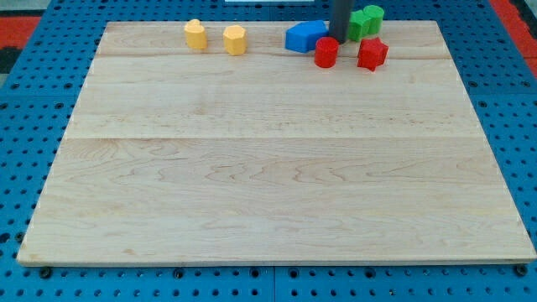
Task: Push the blue blocks into the yellow blocks
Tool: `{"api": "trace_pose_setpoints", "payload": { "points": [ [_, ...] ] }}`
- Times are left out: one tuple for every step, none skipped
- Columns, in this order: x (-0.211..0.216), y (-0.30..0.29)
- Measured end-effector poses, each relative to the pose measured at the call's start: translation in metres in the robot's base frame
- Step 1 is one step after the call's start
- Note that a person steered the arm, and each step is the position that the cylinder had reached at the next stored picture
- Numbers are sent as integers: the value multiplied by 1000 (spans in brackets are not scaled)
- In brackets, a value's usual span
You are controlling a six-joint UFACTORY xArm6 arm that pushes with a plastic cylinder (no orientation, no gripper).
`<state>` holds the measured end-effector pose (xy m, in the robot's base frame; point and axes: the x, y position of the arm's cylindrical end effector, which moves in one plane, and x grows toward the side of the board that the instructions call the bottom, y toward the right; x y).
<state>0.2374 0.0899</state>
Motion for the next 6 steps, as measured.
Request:
{"api": "trace_pose_setpoints", "payload": {
  "points": [
    [-2,-29],
    [-12,-1],
    [-28,-19],
    [-28,-75],
    [-28,-104],
    [-13,-52]
  ]
}}
